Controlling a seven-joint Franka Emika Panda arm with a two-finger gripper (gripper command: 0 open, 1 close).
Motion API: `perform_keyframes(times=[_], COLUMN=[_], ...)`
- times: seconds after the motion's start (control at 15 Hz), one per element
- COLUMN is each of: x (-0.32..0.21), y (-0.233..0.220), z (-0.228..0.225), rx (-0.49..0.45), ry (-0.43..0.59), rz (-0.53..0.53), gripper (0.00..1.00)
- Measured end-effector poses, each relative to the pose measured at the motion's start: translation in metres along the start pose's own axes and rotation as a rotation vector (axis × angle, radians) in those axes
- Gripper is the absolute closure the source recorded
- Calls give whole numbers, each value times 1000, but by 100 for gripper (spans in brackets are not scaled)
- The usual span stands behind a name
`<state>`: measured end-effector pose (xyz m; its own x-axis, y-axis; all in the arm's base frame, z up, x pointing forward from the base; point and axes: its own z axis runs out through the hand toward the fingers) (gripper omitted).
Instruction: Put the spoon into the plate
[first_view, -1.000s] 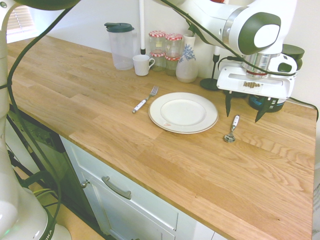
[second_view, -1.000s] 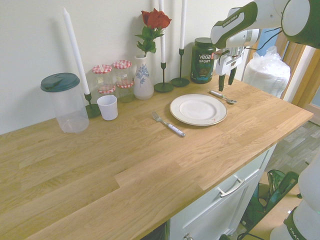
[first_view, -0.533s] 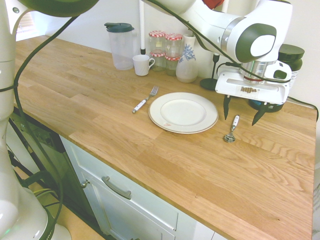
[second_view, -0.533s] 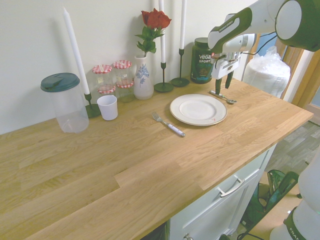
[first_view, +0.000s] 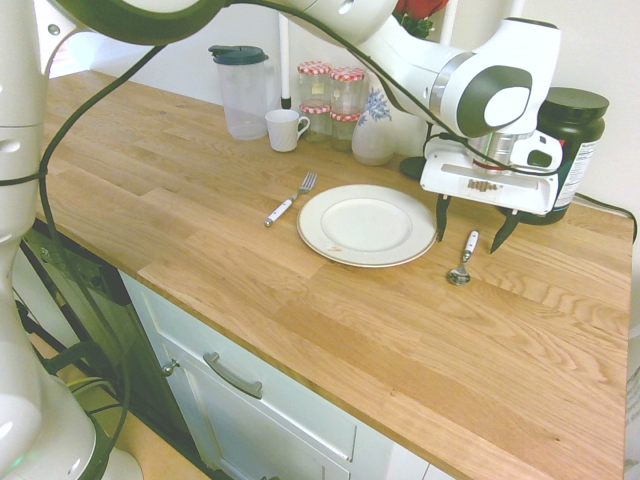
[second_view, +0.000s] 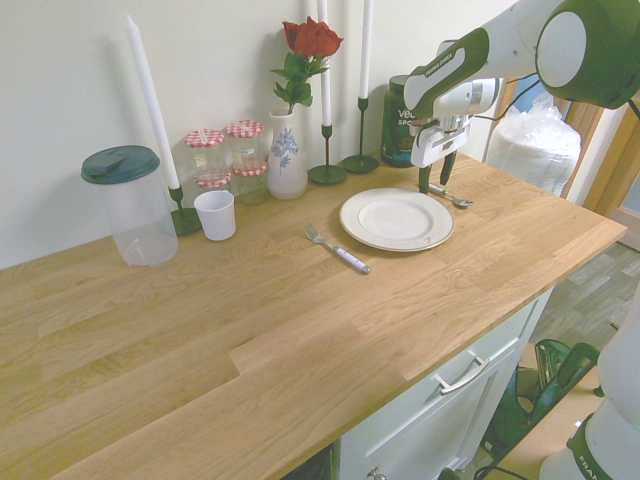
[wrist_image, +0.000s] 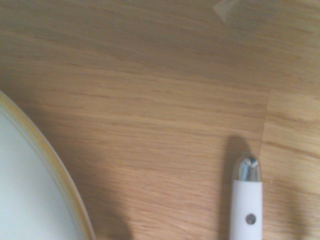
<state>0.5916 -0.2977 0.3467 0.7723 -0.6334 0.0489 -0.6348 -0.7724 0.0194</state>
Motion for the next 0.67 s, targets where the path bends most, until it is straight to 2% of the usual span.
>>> perform_keyframes(times=[0.67], x=[5], y=[-12], z=[4], rx=[19], ry=[9], rz=[-3], gripper=[100])
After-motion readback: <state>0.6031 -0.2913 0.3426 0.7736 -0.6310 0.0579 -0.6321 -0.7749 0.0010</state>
